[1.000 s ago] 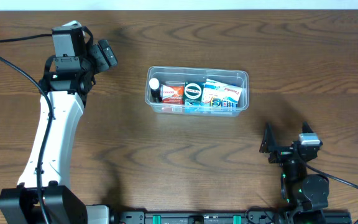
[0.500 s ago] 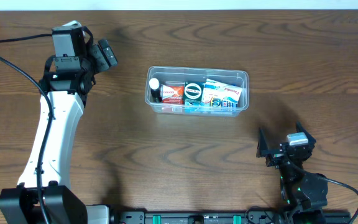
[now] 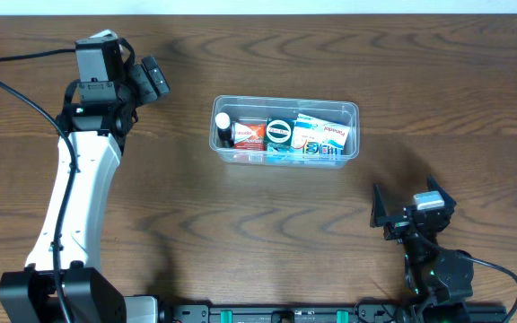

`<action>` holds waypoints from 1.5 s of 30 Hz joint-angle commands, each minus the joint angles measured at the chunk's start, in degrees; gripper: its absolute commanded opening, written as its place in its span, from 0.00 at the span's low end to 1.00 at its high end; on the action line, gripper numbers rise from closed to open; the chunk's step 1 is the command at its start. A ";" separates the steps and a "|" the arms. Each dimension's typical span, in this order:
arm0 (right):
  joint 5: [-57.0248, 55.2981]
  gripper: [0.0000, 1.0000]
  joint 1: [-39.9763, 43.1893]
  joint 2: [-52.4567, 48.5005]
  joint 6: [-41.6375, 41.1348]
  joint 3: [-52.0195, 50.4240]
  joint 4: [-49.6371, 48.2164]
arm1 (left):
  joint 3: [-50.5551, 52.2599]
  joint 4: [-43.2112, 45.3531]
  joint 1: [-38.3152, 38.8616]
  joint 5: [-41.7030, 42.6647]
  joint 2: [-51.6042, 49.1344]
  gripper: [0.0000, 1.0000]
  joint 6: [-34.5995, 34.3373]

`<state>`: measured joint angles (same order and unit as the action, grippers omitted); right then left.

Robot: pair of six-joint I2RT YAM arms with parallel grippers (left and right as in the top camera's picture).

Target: Pack container

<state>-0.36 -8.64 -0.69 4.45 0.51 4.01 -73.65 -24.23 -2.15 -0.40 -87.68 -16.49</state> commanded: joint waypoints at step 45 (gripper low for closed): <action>0.61 0.99 0.48 0.35 0.76 -0.20 0.13 | 64.87 31.41 -0.13 -0.50 57.11 0.98 -0.26</action>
<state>0.05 -8.62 -0.69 4.56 0.51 4.01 -13.43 3.75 -2.15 -0.40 -34.87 -16.71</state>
